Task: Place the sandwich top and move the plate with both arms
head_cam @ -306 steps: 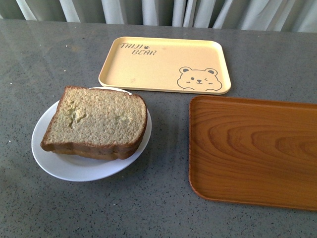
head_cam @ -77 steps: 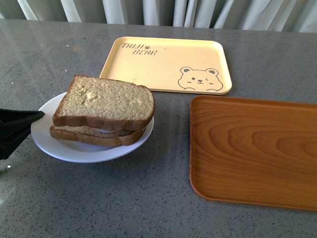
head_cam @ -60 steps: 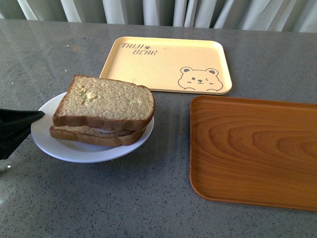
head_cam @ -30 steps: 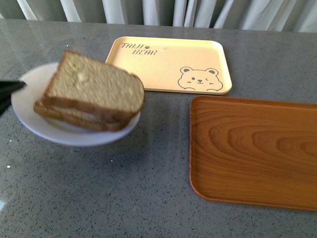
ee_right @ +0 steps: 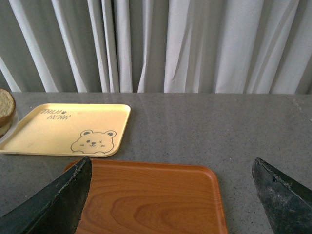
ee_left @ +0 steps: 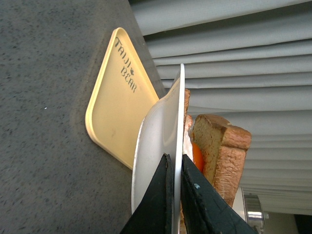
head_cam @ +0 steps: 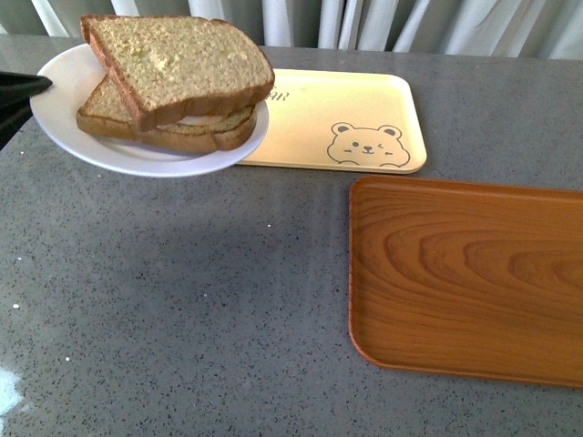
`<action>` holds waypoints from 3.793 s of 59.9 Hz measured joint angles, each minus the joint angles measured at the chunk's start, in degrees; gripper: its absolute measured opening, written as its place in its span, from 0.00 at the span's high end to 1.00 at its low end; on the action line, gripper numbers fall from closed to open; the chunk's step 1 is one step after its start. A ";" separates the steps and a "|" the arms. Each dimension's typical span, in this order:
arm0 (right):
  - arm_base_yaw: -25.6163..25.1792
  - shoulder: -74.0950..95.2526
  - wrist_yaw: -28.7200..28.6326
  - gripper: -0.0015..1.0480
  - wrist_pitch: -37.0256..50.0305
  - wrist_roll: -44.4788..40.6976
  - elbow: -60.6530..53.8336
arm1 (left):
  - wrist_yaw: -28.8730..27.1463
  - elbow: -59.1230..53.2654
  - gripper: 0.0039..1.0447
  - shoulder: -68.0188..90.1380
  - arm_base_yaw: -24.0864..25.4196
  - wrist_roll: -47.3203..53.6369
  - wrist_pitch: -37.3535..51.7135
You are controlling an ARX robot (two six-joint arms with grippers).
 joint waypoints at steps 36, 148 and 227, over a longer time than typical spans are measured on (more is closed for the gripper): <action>0.00 0.00 0.00 0.09 0.00 0.00 0.00 | -0.90 18.18 0.98 11.50 -6.01 -2.38 -6.58; 0.00 0.00 0.00 0.09 0.00 0.00 0.00 | 5.01 44.94 0.64 29.18 -12.28 0.87 -20.52; 0.00 0.00 0.00 0.09 0.00 -0.02 0.00 | 1.14 12.87 0.09 3.34 2.56 16.83 -26.45</action>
